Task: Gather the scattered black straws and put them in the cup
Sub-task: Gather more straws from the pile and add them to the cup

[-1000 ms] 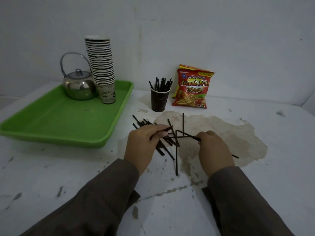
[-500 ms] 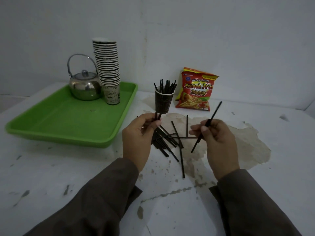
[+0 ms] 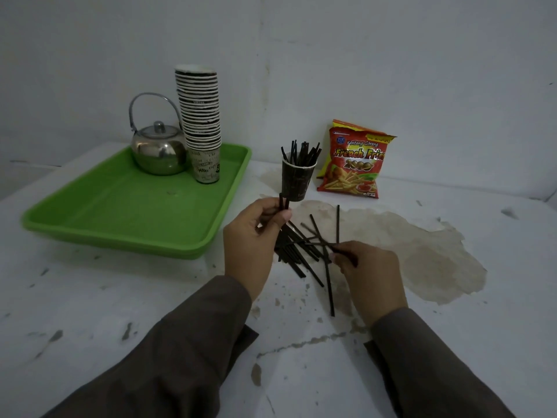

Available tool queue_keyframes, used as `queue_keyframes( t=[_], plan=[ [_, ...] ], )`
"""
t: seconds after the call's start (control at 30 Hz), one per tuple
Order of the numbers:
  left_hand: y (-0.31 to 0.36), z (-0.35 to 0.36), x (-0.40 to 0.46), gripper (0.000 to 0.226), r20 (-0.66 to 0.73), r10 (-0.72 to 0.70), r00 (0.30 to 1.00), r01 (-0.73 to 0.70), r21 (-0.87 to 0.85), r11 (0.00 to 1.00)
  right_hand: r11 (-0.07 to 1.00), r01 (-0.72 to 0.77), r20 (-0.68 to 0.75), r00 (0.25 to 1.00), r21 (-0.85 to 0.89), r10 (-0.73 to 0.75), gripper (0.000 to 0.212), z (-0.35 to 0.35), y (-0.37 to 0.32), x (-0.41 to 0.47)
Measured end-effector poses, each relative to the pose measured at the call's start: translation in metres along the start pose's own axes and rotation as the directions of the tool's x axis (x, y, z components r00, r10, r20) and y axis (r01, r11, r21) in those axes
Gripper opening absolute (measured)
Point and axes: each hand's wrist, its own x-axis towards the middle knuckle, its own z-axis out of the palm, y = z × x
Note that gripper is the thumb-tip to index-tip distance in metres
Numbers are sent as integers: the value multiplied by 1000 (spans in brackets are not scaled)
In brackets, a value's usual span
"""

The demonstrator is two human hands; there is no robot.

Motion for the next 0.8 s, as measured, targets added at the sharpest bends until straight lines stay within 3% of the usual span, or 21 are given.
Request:
queue_keyframes(
  t=[0.07, 0.17, 0.37, 0.7, 0.8],
  plan=[
    [-1, 0, 1, 27, -8, -3, 1000, 3, -13, 1000, 991, -63, 145, 986, -119, 80, 17, 6, -4, 4],
    [-2, 0, 2, 27, -12, -5, 1000, 5, -15, 1000, 942, -162, 345, 901, -292, 262, 26, 14, -12, 13],
    [-3, -2, 4, 27, -32, -12, 999, 12, 1, 1000, 908, -77, 230, 955, -412, 186, 16, 22, -18, 8],
    [-4, -1, 3, 22, -7, -67, 998, 66, -6, 998, 883, -155, 330, 888, -442, 321, 25, 17, -6, 23],
    [-5, 0, 2, 18, 6, -75, 997, 75, 1, 997, 869, -101, 283, 922, -485, 265, 22, 20, -7, 16]
  ],
)
